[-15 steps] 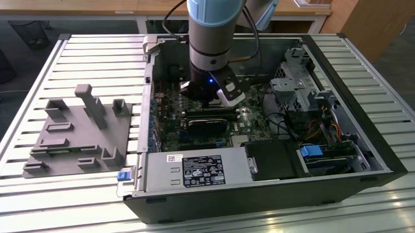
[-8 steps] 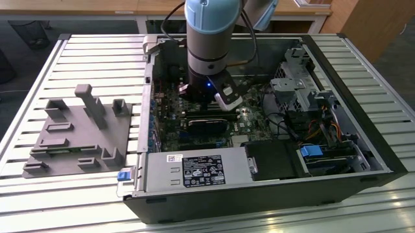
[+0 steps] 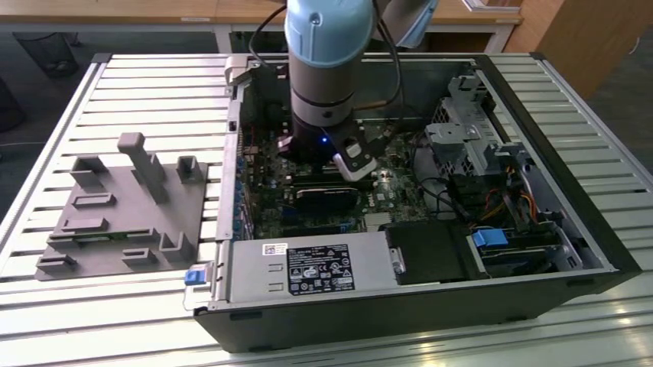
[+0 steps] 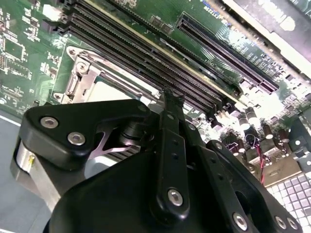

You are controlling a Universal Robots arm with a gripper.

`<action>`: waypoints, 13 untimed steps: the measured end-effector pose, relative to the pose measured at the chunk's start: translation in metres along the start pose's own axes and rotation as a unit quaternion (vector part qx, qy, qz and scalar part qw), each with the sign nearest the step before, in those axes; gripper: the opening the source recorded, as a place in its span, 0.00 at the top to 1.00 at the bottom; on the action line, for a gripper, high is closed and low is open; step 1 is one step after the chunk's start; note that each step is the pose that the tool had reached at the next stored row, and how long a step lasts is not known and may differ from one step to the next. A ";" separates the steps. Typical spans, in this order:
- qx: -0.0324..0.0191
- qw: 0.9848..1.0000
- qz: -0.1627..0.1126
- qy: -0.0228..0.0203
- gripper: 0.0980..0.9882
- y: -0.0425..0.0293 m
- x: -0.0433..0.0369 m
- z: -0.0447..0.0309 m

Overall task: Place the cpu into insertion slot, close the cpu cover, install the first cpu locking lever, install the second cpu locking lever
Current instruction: 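Install the second cpu locking lever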

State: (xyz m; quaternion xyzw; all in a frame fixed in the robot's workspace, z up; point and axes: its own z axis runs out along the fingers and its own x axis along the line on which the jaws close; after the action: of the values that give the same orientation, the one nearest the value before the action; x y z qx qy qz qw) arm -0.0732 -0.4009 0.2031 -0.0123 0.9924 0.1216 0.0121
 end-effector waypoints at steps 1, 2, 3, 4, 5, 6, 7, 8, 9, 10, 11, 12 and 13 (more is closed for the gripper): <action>-0.002 1.000 0.000 0.000 0.99 -0.0004 0.0004 0.0008; -0.003 1.000 0.000 0.000 0.99 -0.0006 0.0006 0.0017; -0.006 1.000 0.000 0.000 0.99 -0.0008 0.0006 0.0026; -0.008 1.000 0.000 0.000 0.99 -0.0011 0.0008 0.0035; -0.010 1.000 0.000 0.000 0.99 -0.0013 0.0009 0.0044; -0.011 1.000 0.000 0.000 0.99 -0.0015 0.0011 0.0054; -0.012 1.000 0.000 0.000 0.99 -0.0017 0.0013 0.0062; -0.013 1.000 0.000 0.000 0.99 -0.0019 0.0015 0.0070; -0.015 1.000 0.000 0.000 0.99 -0.0021 0.0018 0.0077; -0.016 1.000 0.000 0.000 0.99 -0.0022 0.0023 0.0082; -0.018 1.000 0.000 -0.001 0.99 -0.0024 0.0029 0.0086; -0.020 1.000 0.000 -0.001 0.99 -0.0024 0.0035 0.0090; -0.022 1.000 0.000 -0.001 0.99 -0.0025 0.0040 0.0095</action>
State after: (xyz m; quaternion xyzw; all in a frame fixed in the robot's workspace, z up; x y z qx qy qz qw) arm -0.0769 -0.4011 0.1932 -0.0121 0.9895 0.1437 0.0123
